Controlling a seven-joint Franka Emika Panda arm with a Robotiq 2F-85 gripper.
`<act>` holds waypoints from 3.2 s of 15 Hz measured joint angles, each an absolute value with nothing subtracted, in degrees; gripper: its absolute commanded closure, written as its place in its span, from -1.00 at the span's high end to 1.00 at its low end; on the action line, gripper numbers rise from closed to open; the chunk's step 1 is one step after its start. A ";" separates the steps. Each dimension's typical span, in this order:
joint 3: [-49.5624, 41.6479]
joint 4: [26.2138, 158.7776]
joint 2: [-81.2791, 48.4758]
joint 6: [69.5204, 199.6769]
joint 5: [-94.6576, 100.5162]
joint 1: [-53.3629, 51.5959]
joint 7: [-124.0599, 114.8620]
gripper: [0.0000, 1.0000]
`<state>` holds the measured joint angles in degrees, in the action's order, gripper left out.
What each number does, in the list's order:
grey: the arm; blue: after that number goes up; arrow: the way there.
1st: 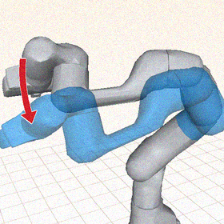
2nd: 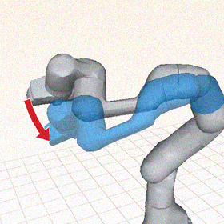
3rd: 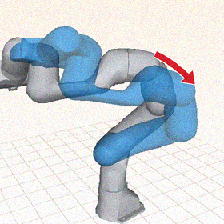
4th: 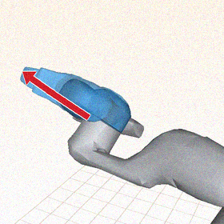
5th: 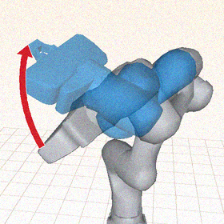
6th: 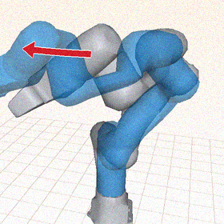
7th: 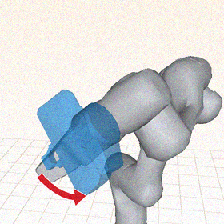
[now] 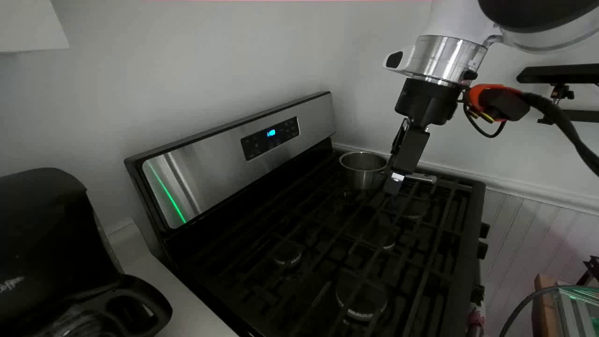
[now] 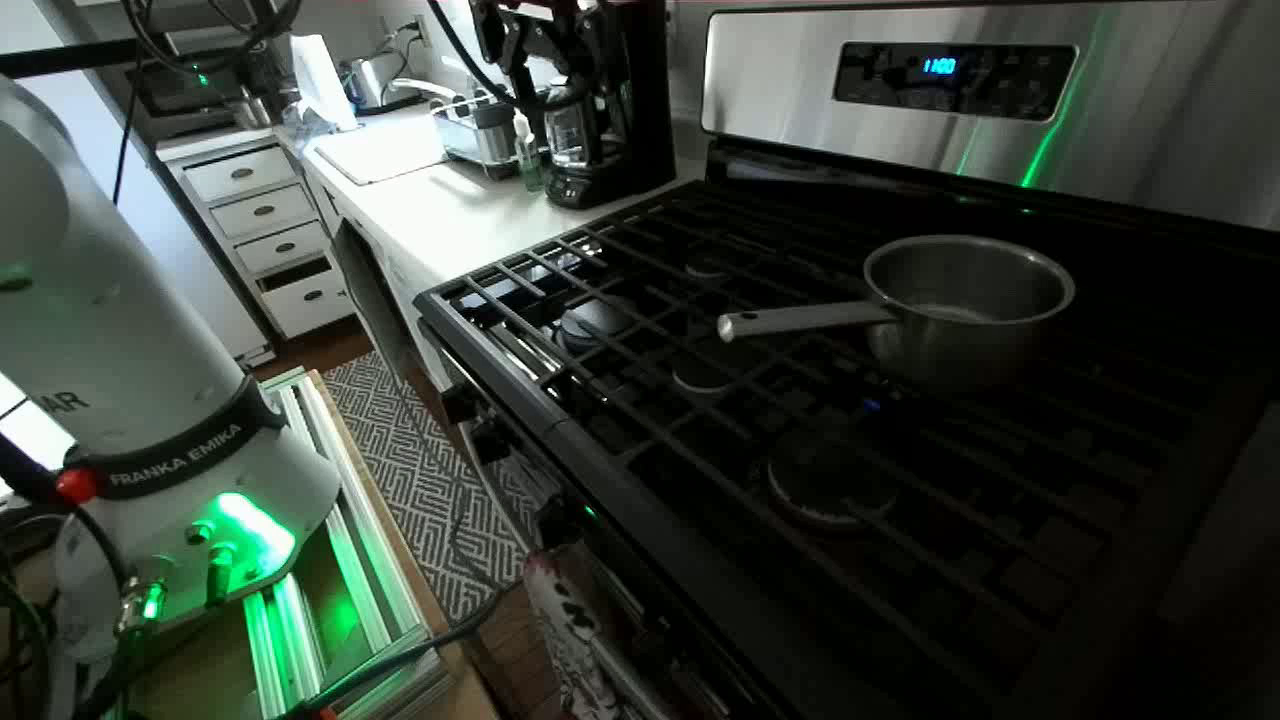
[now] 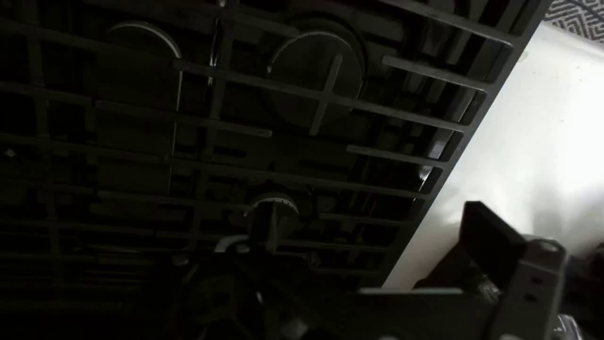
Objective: Remove the pot from the rear right stove plate and put it on the front right stove plate
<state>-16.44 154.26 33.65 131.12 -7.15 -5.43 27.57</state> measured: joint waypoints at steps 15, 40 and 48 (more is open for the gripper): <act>-16.75 150.19 24.64 139.27 -7.14 2.44 20.74 1.00; -17.78 132.25 -6.43 143.62 0.41 15.67 -12.31 -0.28; -17.35 129.76 -7.97 140.54 1.43 15.49 -9.65 -0.87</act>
<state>-17.35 129.76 -7.97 140.54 1.43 15.49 -9.65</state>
